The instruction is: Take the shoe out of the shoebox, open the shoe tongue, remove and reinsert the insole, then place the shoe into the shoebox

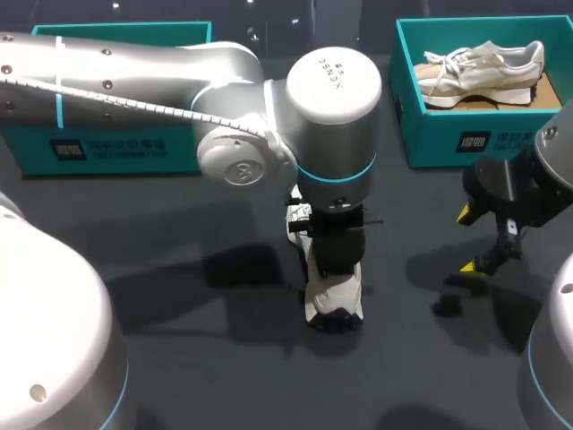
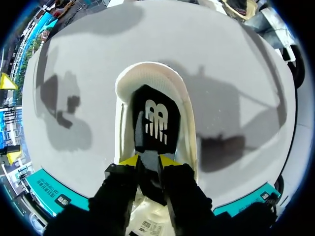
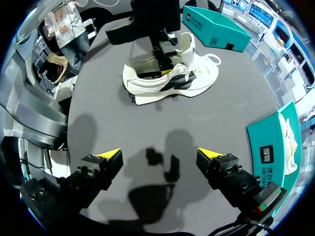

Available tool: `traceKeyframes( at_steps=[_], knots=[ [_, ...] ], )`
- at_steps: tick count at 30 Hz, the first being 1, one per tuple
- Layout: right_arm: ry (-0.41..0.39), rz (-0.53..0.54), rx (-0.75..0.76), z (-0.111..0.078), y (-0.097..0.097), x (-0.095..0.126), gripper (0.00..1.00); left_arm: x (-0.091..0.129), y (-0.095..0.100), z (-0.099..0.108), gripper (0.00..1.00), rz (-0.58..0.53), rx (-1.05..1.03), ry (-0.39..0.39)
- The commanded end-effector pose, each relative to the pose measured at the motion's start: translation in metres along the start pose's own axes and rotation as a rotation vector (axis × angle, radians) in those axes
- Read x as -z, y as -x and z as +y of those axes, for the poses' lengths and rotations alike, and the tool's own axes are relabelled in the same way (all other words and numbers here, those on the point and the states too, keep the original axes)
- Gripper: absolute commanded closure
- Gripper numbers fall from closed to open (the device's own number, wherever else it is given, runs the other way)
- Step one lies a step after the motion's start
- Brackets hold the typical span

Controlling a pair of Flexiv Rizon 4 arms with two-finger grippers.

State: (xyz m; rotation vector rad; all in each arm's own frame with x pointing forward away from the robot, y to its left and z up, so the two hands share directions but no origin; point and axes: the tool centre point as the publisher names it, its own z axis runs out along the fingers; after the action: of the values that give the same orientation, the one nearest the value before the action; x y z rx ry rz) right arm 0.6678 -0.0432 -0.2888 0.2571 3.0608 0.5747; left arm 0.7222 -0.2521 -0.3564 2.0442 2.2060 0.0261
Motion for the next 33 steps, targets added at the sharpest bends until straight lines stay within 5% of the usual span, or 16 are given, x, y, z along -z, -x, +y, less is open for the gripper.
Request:
traceKeyframes(
  at_steps=[1,8,12,13,33],
  knots=[
    [-0.001,-0.002,0.0,0.0,-0.001,0.0,0.0,-0.001,0.001,0.002,0.66,0.01,0.012,0.011],
    [-0.001,-0.002,0.0,0.0,-0.001,0.0,0.0,0.003,-0.007,0.012,0.46,0.013,0.043,0.001],
    [-0.001,-0.002,0.0,0.0,-0.001,0.0,0.0,0.002,-0.008,0.016,0.04,0.021,0.052,-0.004],
    [-0.001,-0.002,0.0,0.0,-0.001,0.0,0.0,0.001,-0.008,0.016,0.0,0.023,0.054,-0.005],
    [-0.001,-0.002,0.0,0.0,-0.001,0.0,0.0,0.012,-0.003,0.027,0.0,0.001,0.039,-0.068]
  ],
)
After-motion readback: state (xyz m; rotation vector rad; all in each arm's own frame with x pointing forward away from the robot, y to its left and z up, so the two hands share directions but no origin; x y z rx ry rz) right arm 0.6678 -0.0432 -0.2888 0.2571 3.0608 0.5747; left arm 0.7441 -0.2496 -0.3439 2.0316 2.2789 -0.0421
